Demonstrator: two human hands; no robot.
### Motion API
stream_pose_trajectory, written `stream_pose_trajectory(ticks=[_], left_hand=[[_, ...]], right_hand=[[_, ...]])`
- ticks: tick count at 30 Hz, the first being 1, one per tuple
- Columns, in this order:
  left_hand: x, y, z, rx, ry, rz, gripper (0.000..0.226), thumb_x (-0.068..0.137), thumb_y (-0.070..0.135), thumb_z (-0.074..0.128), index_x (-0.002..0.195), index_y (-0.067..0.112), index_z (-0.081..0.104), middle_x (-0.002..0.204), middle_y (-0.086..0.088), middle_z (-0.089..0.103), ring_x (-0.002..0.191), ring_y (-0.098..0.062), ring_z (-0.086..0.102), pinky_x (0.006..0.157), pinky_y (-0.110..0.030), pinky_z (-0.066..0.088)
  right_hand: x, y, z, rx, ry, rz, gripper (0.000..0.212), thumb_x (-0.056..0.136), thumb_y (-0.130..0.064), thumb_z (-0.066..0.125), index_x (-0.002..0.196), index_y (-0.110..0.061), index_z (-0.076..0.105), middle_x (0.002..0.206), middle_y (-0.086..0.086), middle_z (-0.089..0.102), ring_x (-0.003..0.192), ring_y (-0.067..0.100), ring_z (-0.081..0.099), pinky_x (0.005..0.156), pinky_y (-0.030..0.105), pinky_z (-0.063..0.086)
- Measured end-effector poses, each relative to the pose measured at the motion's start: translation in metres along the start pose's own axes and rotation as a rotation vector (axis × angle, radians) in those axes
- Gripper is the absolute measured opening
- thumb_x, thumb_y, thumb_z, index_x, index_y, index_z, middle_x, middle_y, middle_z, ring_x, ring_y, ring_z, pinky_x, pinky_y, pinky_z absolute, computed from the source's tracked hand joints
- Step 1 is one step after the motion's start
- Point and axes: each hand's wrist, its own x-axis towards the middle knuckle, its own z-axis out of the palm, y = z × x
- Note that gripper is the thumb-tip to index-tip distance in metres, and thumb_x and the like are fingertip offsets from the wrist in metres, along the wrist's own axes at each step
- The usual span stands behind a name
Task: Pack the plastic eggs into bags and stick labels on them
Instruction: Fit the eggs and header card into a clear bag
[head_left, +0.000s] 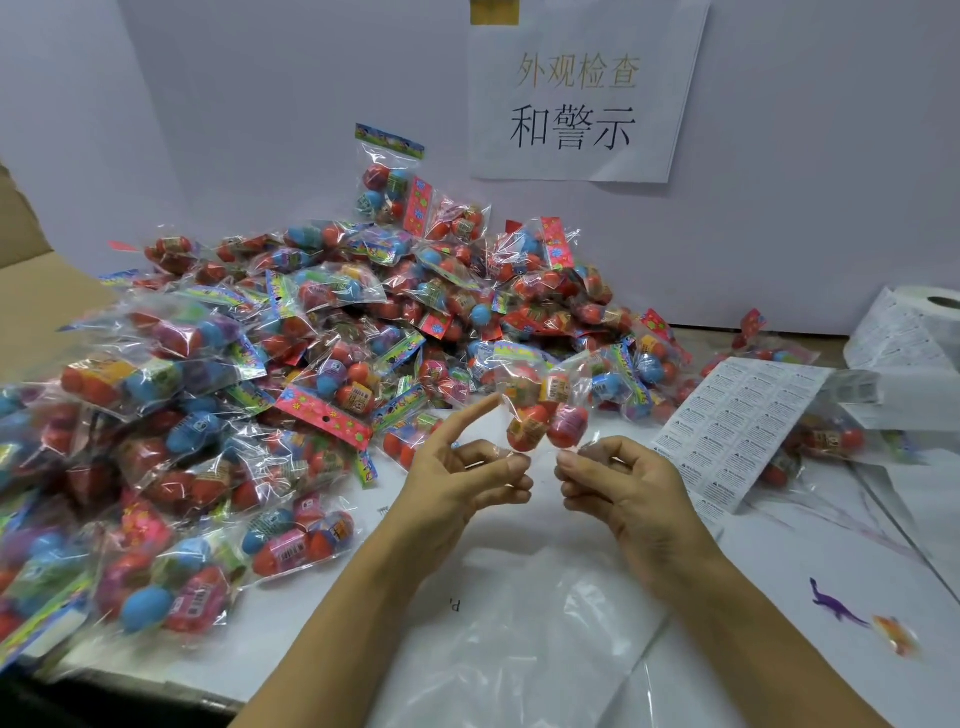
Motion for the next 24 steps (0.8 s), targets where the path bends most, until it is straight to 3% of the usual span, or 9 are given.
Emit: stream_pose_trajectory(ticks=[5,10,12,14,16,19,21,24], left_hand=[[0.000,0.004,-0.002,-0.062,-0.019,-0.033,0.065,0.073,-0.006,0.077,0.131,0.018,0.062,0.078,-0.017,0.068,0.073,-0.033,0.073,0.072,-0.037,0.061],[0.002,0.007,-0.005,-0.106,-0.015,-0.063,0.075,0.074,-0.011,0.073,0.141,0.014,0.053,0.081,-0.021,0.070,0.075,-0.034,0.074,0.071,-0.038,0.062],[0.001,0.005,-0.006,-0.044,0.021,-0.018,0.090,0.072,-0.013,0.079,0.147,0.020,0.045,0.081,-0.020,0.071,0.076,-0.034,0.074,0.071,-0.038,0.062],[0.000,0.000,-0.005,0.162,0.025,0.102,0.096,0.073,-0.003,0.083,0.149,0.036,0.040,0.085,-0.014,0.073,0.084,-0.032,0.074,0.075,-0.036,0.061],[-0.001,-0.005,-0.004,0.419,-0.008,0.232,0.086,0.074,0.013,0.087,0.142,0.048,0.047,0.088,-0.005,0.071,0.086,-0.024,0.071,0.077,-0.033,0.060],[0.001,-0.011,-0.003,0.718,0.018,0.414,0.044,0.080,0.031,0.083,0.120,0.044,0.071,0.077,0.013,0.053,0.067,-0.008,0.049,0.064,-0.024,0.045],[0.001,-0.008,-0.003,0.787,0.071,0.486,0.026,0.084,0.036,0.081,0.109,0.044,0.077,0.076,0.018,0.046,0.066,-0.005,0.040,0.062,-0.017,0.034],[0.000,-0.004,-0.002,0.773,0.131,0.527,0.018,0.082,0.034,0.082,0.096,0.046,0.079,0.088,0.022,0.051,0.085,-0.006,0.049,0.069,-0.016,0.037]], right_hand=[[0.001,-0.006,-0.005,0.005,-0.057,0.021,0.026,0.064,-0.014,0.080,0.083,-0.001,0.068,0.078,0.020,0.074,0.063,0.020,0.071,0.059,0.025,0.059],[0.004,-0.011,-0.011,0.055,-0.113,0.086,0.019,0.068,-0.008,0.074,0.085,0.001,0.072,0.086,0.025,0.075,0.070,0.026,0.075,0.060,0.027,0.060],[0.004,-0.012,-0.011,0.075,-0.121,0.104,0.012,0.068,-0.008,0.072,0.078,-0.003,0.076,0.088,0.025,0.075,0.070,0.027,0.075,0.059,0.028,0.060],[0.004,-0.012,-0.011,0.085,-0.118,0.120,0.011,0.071,-0.010,0.071,0.076,-0.004,0.078,0.088,0.023,0.075,0.069,0.025,0.075,0.059,0.027,0.060],[0.004,-0.011,-0.011,0.102,-0.114,0.143,0.011,0.080,-0.009,0.069,0.080,-0.001,0.076,0.084,0.021,0.075,0.066,0.023,0.074,0.058,0.026,0.060],[0.003,-0.010,-0.011,0.102,-0.115,0.152,0.014,0.087,-0.009,0.065,0.082,0.000,0.075,0.080,0.020,0.074,0.062,0.022,0.072,0.055,0.026,0.059],[0.002,-0.012,-0.011,0.059,-0.131,0.127,0.016,0.081,-0.018,0.070,0.077,-0.005,0.078,0.078,0.019,0.073,0.060,0.021,0.071,0.052,0.025,0.057],[0.000,-0.014,-0.010,-0.027,-0.119,0.047,0.024,0.071,-0.036,0.077,0.068,-0.011,0.076,0.068,0.016,0.069,0.051,0.019,0.062,0.043,0.022,0.048]])
